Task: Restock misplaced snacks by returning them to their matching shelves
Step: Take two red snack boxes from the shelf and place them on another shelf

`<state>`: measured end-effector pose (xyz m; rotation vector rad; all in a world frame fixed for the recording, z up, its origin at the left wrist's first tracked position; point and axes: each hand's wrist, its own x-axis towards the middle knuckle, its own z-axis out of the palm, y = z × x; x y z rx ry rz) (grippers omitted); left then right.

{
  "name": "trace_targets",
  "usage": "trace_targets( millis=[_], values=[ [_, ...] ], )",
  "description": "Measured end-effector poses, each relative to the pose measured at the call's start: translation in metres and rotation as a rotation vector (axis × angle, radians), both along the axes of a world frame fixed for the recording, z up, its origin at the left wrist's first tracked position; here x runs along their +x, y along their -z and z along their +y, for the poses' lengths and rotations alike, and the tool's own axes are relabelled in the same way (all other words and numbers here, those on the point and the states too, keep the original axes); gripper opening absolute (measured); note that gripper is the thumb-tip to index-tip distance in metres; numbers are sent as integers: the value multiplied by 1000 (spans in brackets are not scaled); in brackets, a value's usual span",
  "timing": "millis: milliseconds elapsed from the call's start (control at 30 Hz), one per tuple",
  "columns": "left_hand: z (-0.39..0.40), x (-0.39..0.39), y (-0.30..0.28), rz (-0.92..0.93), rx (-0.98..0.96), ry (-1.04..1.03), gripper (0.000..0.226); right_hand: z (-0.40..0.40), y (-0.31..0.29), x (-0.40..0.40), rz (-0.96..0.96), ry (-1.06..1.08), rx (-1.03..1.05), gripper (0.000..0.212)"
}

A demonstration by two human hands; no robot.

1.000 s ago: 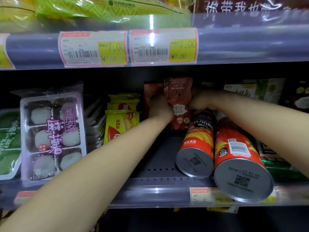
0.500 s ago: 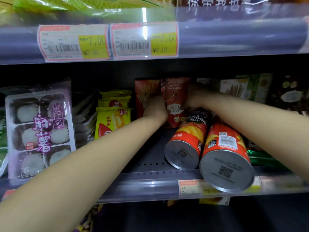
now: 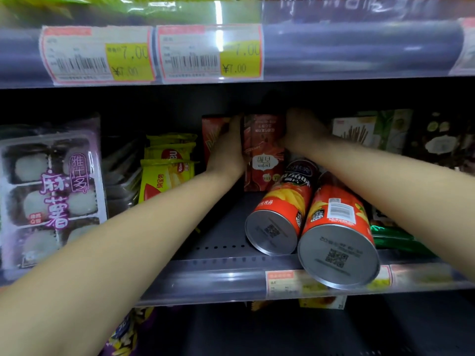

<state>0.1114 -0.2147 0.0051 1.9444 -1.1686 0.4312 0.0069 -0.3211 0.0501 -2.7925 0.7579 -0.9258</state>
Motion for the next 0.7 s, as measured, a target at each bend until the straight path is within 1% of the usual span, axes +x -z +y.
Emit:
trace_targets(
  millis=[167, 267, 367, 433, 467, 533, 567, 600, 633, 667, 700],
  values=[
    [-3, -1, 3, -37, 42, -55, 74, -2, 4, 1, 11, 8, -20, 35],
    [-3, -5, 1, -22, 65, -80, 75, 3, 3, -5, 2, -10, -12, 33],
    [4, -12, -1, 35, 87, -51, 88, 8, -2, -22, 27, -84, 2, 50],
    [14, -16, -1, 24, 27, -56, 90, 10, -8, -37, 21, -85, -32, 56],
    [19, -18, 0, -10, -27, -62, 85, 11, -10, -47, 1, -71, -45, 56],
    [30, -28, 1, -40, -118, -65, 65, 12, -13, -68, -31, -59, -41, 55],
    [34, -34, 1, 14, -122, -36, 52, 13, -13, -80, -25, -59, -37, 51],
    [36, -41, -1, 121, -87, 16, 42, 15, -12, -91, -5, -54, -30, 47],
    [36, -49, -2, 262, -22, 85, 36, 18, -9, -100, 23, -44, -12, 44],
    [36, -56, -3, 402, 43, 157, 38, 21, -7, -108, 52, -30, 19, 43],
    [34, -63, -4, 493, 103, 206, 44, 24, -3, -114, 78, -16, 55, 42]
  ],
)
